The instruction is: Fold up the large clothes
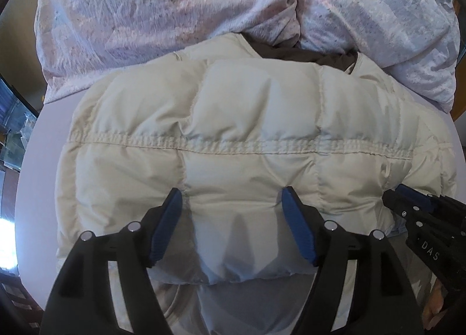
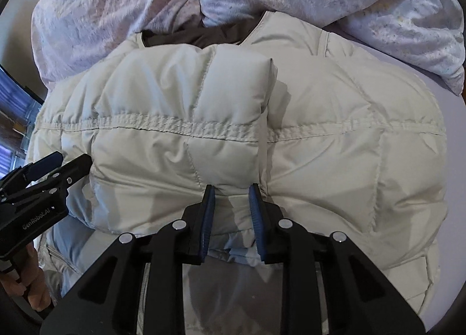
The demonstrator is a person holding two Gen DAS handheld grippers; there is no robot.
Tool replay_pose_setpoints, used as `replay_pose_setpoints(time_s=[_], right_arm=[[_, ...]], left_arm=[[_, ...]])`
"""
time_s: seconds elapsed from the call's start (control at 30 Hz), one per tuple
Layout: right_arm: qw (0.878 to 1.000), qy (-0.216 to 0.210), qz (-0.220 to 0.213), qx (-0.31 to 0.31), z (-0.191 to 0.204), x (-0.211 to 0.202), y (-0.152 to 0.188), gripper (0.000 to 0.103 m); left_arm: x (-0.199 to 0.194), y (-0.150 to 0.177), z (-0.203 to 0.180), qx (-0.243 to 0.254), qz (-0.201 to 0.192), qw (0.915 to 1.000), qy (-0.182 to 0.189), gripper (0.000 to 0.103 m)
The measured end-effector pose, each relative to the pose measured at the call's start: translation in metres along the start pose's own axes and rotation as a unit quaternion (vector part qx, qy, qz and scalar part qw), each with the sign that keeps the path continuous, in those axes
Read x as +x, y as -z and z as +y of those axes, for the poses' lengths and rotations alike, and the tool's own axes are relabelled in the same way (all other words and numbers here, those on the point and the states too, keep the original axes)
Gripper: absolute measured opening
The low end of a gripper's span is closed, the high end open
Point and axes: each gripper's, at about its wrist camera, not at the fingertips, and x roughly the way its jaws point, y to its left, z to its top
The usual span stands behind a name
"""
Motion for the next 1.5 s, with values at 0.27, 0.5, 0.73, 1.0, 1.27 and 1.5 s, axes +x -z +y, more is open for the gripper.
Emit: replay_pose_setpoints(time_s=[0.27,0.5,0.73,1.0,1.27,1.5], right_arm=[[1.0,0.006,0.002,-0.006,0.003,0.011,-0.004,0.025],[1.0,0.004,0.008,-0.008,0.006,0.005,-0.006,0.036],[0.999,0.039,-0.002,0.004,0.0,-0.019,0.005,0.07],[0.998,0.061,0.001,-0.004,0.0,-0.042,0.035,0.078],[0.997,0.08,0.006,0.02,-0.033,-0.073,0.082,0.083],[0.99,0.089,0.01,0.11,-0.117,-0.114,0.143,0.084]], left_arm=[[0.015,-0.002,-0.003,0.006,0.012,0.9998,-0.018,0.075],[-0.002,0.003,0.005,0.001,0.009,0.9999,-0.014,0.077],[-0.031,0.013,0.026,0.009,-0.005,0.9998,-0.014,0.079],[-0.06,0.036,0.054,0.017,-0.018,0.9996,-0.014,0.08],[-0.088,0.079,0.097,0.03,-0.026,0.9987,-0.032,0.083],[-0.097,0.13,0.143,0.02,-0.001,0.9993,-0.031,0.086]])
